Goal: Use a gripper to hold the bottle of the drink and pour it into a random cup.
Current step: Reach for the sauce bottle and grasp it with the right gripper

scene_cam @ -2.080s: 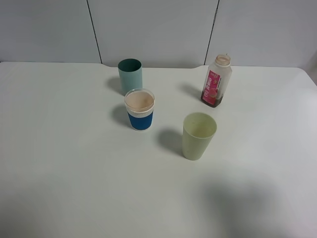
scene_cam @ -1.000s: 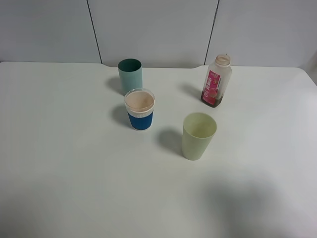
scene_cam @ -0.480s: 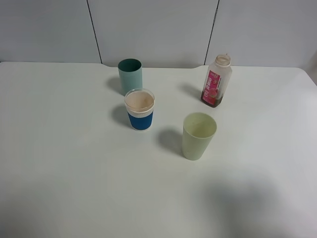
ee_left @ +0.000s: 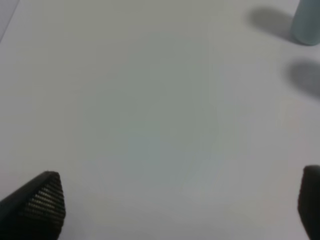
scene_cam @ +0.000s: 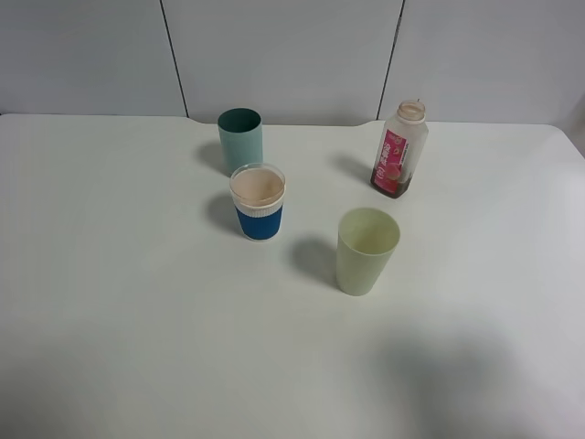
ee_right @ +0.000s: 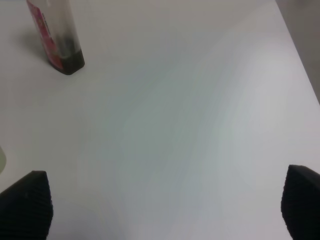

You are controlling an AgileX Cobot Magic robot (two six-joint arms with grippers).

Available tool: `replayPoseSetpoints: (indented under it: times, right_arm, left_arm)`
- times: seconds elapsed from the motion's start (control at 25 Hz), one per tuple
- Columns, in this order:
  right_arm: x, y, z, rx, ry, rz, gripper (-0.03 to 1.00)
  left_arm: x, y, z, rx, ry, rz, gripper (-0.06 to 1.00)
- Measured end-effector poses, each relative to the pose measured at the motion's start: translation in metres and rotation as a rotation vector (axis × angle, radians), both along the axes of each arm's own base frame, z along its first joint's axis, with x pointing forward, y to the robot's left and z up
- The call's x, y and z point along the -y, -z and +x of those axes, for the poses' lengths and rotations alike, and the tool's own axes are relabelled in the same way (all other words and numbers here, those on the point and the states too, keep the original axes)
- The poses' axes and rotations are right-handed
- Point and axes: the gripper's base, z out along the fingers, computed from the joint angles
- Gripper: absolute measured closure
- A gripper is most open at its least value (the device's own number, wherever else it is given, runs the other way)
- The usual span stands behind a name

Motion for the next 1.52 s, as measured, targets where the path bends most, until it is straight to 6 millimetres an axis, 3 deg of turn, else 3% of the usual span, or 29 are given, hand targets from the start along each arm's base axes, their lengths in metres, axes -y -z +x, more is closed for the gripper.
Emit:
replayPoseSetpoints:
  times: [0.68, 1.04, 1.52]
  right_arm:
    - [0.003, 0.000, 0.004, -0.019, 0.051, 0.016, 0.07]
    - [0.001, -0.033, 0.050, -0.085, 0.043, 0.006, 0.07]
    - [-0.004, -0.024, 0.131, -0.192, 0.014, -0.016, 0.07]
  left_arm:
    - [0.000, 0.000, 0.000, 0.000, 0.000, 0.000, 0.02]
    - [0.000, 0.000, 0.000, 0.000, 0.000, 0.000, 0.02]
    - [0.000, 0.000, 0.000, 0.000, 0.000, 0.000, 0.02]
